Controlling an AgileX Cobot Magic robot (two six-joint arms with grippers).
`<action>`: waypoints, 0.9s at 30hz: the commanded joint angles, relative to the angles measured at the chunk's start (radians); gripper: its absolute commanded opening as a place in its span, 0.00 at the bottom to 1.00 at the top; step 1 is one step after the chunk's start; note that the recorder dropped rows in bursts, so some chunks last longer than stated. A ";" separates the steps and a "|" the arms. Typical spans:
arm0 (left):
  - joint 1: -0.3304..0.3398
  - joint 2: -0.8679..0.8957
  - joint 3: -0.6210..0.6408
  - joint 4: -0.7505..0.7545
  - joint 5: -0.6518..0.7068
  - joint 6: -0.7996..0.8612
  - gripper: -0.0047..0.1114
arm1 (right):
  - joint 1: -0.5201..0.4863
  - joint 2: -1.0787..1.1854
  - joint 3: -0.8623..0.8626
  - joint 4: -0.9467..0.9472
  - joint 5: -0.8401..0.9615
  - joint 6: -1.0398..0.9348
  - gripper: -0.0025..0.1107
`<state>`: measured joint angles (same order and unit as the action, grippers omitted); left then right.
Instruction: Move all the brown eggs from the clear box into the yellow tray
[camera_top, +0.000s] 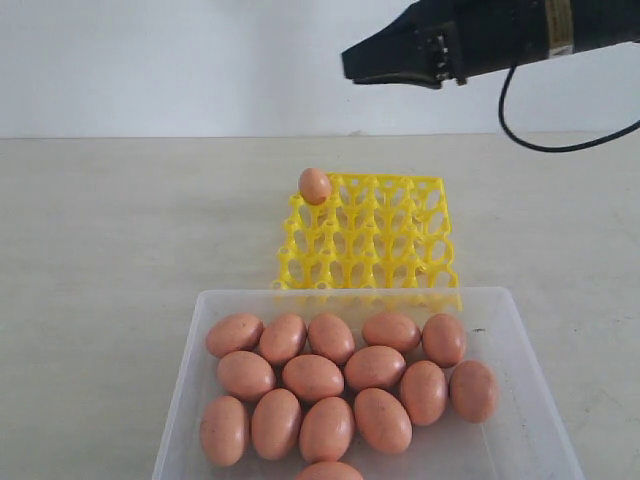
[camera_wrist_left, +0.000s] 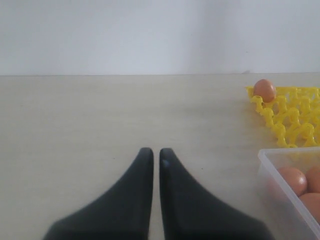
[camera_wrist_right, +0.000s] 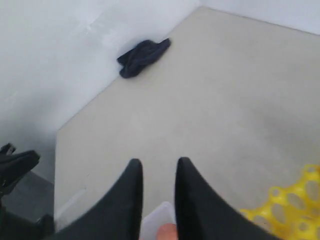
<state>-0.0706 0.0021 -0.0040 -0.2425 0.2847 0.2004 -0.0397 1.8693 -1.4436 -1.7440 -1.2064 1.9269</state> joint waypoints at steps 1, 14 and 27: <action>-0.009 -0.002 0.004 -0.001 -0.001 0.003 0.08 | -0.142 -0.014 0.001 0.000 0.044 0.095 0.02; -0.009 -0.002 0.004 -0.001 -0.001 0.003 0.08 | -0.488 -0.266 0.001 0.000 0.415 -0.184 0.02; -0.009 -0.002 0.004 -0.001 -0.001 0.003 0.08 | -0.498 -0.355 0.001 0.000 0.462 -0.020 0.02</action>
<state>-0.0706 0.0021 -0.0040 -0.2425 0.2847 0.2004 -0.5355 1.5993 -1.4414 -1.7498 -0.7667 1.9032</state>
